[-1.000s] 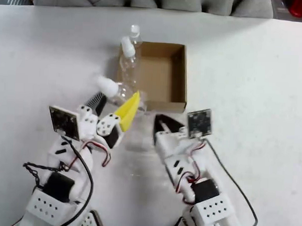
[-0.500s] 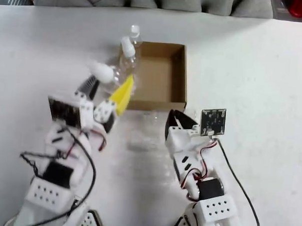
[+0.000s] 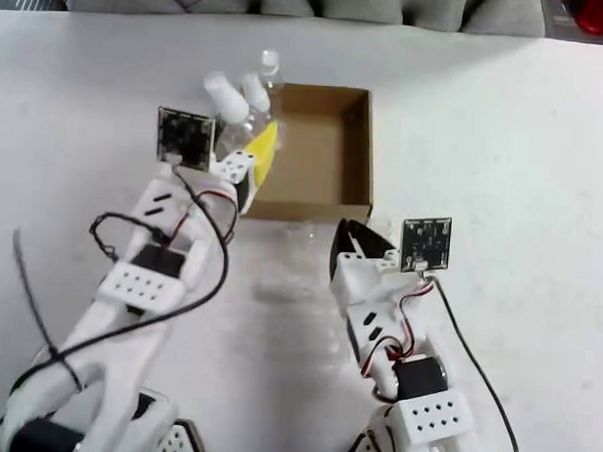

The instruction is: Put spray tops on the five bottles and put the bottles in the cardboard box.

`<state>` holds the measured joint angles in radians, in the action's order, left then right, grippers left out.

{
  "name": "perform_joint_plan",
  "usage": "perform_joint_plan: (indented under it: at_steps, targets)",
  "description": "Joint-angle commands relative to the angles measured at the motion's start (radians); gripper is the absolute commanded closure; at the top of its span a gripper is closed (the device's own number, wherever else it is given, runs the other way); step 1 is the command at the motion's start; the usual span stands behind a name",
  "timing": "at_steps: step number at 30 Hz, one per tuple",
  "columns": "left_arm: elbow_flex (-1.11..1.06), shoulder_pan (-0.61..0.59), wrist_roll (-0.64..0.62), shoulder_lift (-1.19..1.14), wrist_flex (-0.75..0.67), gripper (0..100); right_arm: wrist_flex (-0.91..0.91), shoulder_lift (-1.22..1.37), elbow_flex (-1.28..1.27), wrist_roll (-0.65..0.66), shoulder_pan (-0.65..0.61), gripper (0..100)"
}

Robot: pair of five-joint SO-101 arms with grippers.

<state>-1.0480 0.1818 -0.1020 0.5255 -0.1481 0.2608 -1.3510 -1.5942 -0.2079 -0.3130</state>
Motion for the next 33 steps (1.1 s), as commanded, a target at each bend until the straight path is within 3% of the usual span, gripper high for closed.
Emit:
perform_joint_plan:
  at_steps: [1,11,33]
  targets:
    - [0.074,-0.015,0.003,-0.099,-0.144,98,0.01,-0.005,0.017,0.003,0.008,98.1]
    - [0.075,-0.018,0.008,-0.272,-0.275,98,0.01,-0.005,0.017,0.003,0.005,98.1]
    - [0.075,-0.041,0.011,-0.501,-0.373,98,0.01,-0.005,0.017,0.003,0.005,98.1]
